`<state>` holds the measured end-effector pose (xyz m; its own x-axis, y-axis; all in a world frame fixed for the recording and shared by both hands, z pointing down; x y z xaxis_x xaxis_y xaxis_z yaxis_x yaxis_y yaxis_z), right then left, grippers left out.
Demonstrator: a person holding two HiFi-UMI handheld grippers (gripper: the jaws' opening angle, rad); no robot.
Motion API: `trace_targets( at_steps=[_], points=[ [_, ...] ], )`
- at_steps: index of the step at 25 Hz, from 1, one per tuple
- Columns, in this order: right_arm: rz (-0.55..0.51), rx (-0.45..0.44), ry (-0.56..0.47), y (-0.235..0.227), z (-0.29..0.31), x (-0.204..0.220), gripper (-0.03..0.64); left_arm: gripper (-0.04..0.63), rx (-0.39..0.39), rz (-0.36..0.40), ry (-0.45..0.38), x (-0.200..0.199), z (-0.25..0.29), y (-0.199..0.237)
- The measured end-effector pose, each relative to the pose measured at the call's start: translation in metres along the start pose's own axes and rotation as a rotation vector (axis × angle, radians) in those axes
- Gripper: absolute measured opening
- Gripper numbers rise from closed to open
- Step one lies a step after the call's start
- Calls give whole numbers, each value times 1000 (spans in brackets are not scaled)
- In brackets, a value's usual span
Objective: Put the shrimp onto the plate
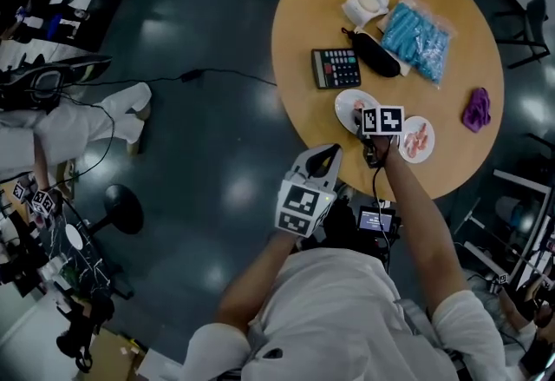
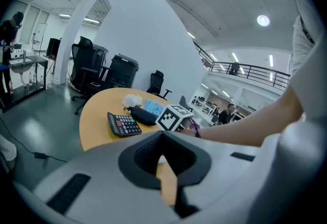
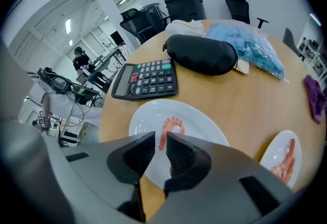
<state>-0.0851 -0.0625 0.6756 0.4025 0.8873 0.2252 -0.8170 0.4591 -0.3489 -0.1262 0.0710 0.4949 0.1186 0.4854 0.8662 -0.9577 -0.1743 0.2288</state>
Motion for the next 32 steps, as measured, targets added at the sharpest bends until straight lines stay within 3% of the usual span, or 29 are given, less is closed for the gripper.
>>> trace_targets(
  at_steps=[13,22,28,32],
  points=[
    [-29,67,57,-3,11,-6,84,8,-5,-23,-11,0,-1,5],
    [-21,66,65,-6,10,-4,62,8,-15,-27,-5,4,-2,-1],
    [-25,6,43,1,-3,4,60,8,-17,-18,3,8,-4,-10],
    [44,-66,-7,-7,-36,10,60,8,-5,-13,18,10,0,-22]
  ],
)
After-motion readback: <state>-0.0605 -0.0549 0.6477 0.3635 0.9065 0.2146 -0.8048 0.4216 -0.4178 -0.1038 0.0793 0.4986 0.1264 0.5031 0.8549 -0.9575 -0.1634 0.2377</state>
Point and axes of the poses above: the fingertips, and each gripper's own axes: z forward along the fingers, y to its left, x out of its underside, the point moved 1 cm from there along -z, backward along the fingers, and after that the axes turned 12 degrees about z, right-handed, at the moved point
